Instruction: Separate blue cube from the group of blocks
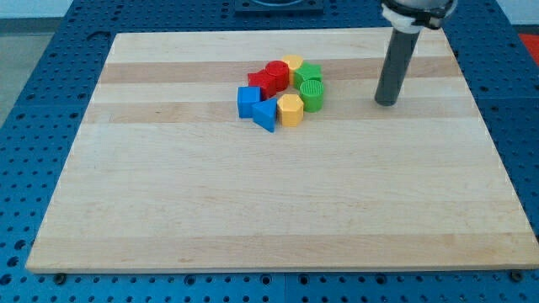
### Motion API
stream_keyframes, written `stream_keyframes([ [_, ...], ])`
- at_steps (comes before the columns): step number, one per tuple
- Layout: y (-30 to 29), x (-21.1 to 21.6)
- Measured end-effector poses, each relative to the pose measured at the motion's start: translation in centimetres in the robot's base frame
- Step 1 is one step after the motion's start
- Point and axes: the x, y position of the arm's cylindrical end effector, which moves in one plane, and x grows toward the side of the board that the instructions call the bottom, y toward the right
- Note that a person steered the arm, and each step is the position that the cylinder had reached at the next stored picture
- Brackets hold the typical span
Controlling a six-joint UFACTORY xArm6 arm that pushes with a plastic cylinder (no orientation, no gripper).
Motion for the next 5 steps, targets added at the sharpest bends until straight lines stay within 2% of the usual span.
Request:
stream_keyframes([
  [4, -21.3, 0.3],
  [5, -25.0, 1.5],
])
